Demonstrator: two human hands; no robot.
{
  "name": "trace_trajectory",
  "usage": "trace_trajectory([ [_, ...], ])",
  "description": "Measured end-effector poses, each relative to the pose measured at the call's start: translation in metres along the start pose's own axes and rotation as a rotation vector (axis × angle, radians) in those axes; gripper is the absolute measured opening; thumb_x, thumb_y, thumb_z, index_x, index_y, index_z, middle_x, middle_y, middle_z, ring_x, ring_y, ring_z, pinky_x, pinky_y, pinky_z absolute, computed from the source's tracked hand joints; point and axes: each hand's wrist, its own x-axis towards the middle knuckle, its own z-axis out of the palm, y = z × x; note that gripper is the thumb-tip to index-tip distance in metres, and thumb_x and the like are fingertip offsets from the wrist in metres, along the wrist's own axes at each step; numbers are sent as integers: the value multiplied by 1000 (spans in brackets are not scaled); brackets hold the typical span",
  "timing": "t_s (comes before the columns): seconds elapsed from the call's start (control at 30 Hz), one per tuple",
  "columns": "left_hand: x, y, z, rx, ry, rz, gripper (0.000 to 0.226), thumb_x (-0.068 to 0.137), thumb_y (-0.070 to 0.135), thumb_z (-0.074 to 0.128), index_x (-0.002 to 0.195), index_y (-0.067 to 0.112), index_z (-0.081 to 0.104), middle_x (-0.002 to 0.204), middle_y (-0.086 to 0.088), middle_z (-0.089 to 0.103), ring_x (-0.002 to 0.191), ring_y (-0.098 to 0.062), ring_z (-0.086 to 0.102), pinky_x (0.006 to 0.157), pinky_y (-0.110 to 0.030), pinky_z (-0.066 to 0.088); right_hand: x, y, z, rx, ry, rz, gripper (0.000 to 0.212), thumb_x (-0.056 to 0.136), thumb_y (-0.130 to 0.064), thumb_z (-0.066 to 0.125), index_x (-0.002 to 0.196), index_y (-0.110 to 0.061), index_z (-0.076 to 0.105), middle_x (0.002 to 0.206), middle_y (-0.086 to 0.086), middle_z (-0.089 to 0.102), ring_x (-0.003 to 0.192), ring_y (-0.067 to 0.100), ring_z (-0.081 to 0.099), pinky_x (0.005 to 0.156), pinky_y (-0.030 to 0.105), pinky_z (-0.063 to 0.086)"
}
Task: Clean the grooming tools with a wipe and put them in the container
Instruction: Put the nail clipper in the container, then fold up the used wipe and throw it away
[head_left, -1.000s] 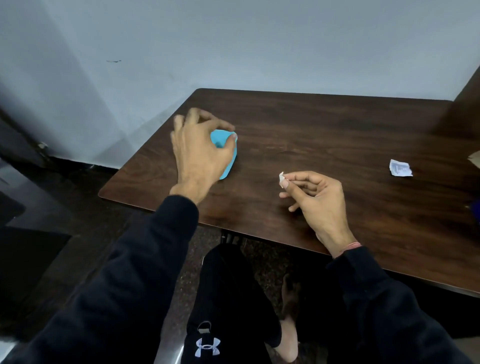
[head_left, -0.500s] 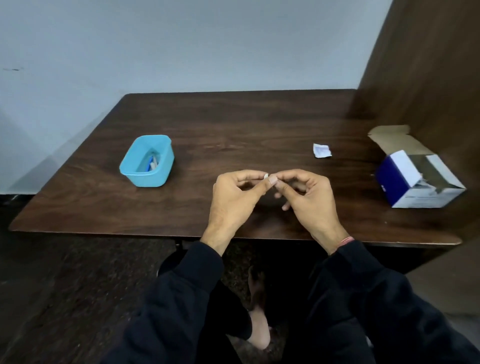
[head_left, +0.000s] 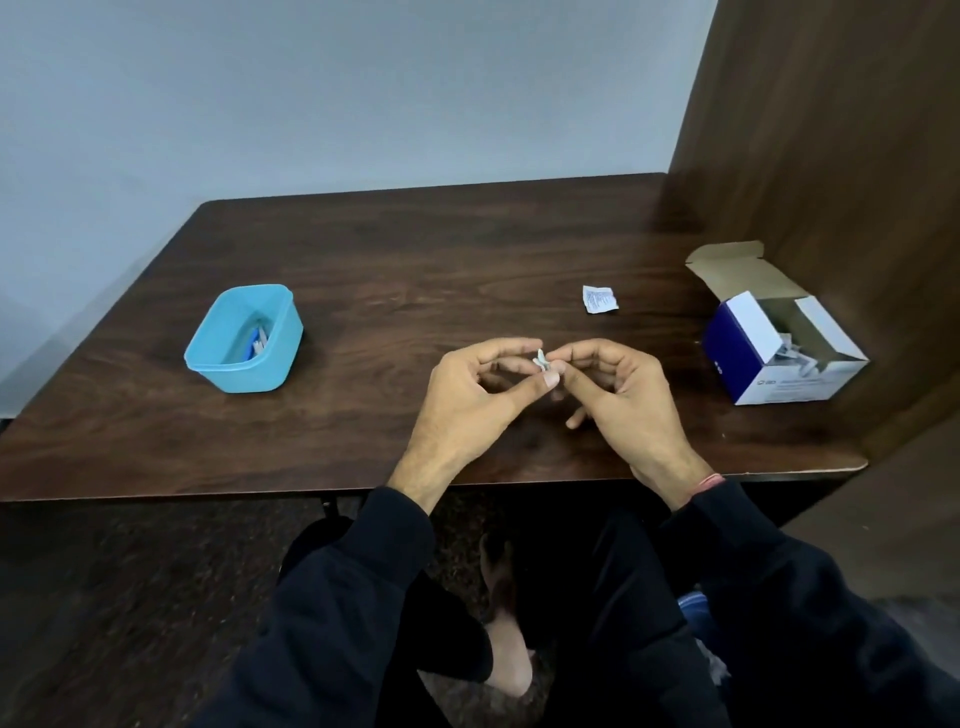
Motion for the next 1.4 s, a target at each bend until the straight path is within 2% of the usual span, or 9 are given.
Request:
trace_trajectory([
  [0.43,17,4,26,-179,39,-79,19,99,19,85,115,29,85,99,5,86,100,-2,77,105,-39,58,13,-6,-15,111,79,62,8,108,-6,70,112,-7,76,99,8,80,81,18,78,54,28,62],
  [0.53,33,7,35,-30,-10,-57,19,98,24,86,115,33,83,98,12,85,102,-5,77,101,-30,58,21,-2,-22,46,286,37,8,106,-6,73,111,-10,77,102,7,82,77,16,78,55,27,62],
  [0.63,65,16,43,144,39,-43,13,98,36,84,111,37,82,98,19,81,96,7,72,86,-18,55,24,4,-23,57,471,27,8,102,-4,77,107,-10,79,100,9,82,77,19,79,61,27,64],
  [0.73,105,23,56,318,131,-68,23,95,51,84,110,34,81,96,22,79,92,6,73,91,-25,59,24,5,-20,76,528,29,10,98,-2,82,103,-11,81,95,7,83,82,23,83,70,30,68],
  [0.87,142,20,77,543,119,-55,46,92,60,83,128,32,80,114,17,82,118,-13,76,101,-34,59,27,6,-23,108,555,40,14,96,-3,84,102,-15,83,94,7,83,85,24,83,75,34,70],
  [1.0,162,19,85,704,40,-65,38,91,56,85,122,33,83,123,10,81,119,-22,77,98,-40,62,31,11,-24,62,513,40,18,98,-4,82,109,-18,86,96,3,83,86,20,82,74,33,69],
  [1.2,141,17,81,435,54,-59,8,93,44,88,90,38,83,84,20,80,89,-2,78,90,-33,64,32,12,-25,83,465,11,8,102,-12,81,103,-18,85,98,0,84,87,18,81,71,34,69],
  [1.33,104,8,68,94,26,-84,6,94,35,89,92,31,86,90,16,84,89,-2,80,93,-34,65,32,14,-26,62,428,-11,7,96,-16,88,99,-22,85,101,-1,84,90,17,81,70,35,67],
  [1.4,86,4,59,-8,-14,-100,2,96,29,88,96,27,86,88,13,84,81,-4,76,83,-33,64,31,15,-27,18,399,-55,11,92,-18,91,96,-27,87,107,-3,80,101,19,79,75,34,65],
])
